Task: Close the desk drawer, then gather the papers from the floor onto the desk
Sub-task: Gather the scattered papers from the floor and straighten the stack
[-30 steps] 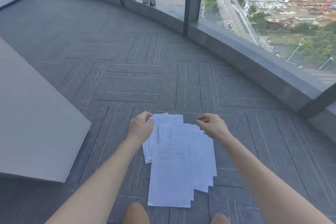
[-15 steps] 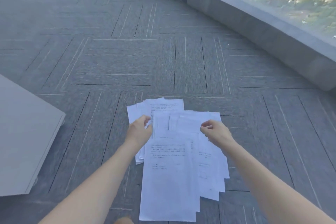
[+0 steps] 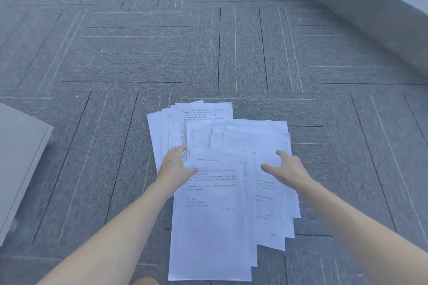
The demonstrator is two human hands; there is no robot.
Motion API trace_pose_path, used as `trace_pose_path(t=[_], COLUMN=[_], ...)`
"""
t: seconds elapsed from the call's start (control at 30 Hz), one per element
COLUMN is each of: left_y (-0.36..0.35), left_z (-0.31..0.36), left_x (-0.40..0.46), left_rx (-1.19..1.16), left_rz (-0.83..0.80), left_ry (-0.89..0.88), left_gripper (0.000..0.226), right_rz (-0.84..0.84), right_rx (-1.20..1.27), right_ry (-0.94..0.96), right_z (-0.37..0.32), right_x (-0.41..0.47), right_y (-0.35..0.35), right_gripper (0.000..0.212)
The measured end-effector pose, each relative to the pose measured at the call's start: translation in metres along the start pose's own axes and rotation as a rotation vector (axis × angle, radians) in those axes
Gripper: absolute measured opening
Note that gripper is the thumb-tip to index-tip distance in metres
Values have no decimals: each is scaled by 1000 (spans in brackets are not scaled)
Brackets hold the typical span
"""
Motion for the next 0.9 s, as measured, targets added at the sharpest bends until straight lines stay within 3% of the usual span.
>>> trace_pose_path(t=[0.2, 0.37, 0.73, 0.9], left_y=[-22, -24, -19, -15], left_z=[-24, -44, -45, -44], left_x=[10, 12, 20, 19], left_rx=[100, 134, 224, 195], left_rz=[-42, 36, 167, 206], left_ry=[95, 225, 329, 351], left_gripper=[116, 133, 132, 123], right_rz=[-9, 58, 123, 161], right_rx=[-162, -285, -254, -265], right_ry=[-75, -74, 36, 0], right_z=[16, 9, -24, -11], right_x=[17, 22, 22, 15], right_y=[-36, -59, -79, -86], right_gripper=[109, 122, 143, 146])
Point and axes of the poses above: each hand's wrist, its own x-axis towards the middle knuckle, its own y-axis out of the back of the hand, z = x × y, the point moved 8 cm from there along x, towards the middle knuckle
